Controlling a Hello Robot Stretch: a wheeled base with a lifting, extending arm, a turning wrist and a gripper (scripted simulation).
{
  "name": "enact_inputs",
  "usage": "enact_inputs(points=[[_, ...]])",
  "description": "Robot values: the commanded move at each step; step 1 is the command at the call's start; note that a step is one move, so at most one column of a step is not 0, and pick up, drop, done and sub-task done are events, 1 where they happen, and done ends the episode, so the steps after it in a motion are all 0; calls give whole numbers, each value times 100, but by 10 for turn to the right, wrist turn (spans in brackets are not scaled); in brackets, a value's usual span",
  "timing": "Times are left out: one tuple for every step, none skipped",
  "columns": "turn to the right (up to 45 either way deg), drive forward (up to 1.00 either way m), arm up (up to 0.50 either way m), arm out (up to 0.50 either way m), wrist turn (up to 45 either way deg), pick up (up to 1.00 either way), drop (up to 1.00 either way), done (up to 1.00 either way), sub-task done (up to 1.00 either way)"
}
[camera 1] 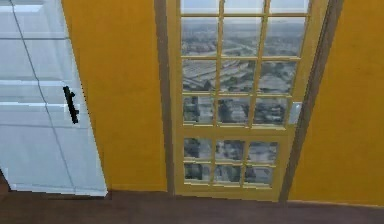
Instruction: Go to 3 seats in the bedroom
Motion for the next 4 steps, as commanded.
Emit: enact_inputs(points=[[330, 0, 0, 0, 0, 0, 0, 0, 0], [0, 100, 0, 0, 0, 0, 0, 0, 0], [60, 0, 0, 0, 0, 0, 0, 0, 0], [0, 20, 0, 0, 0, 0, 0, 0, 0]])
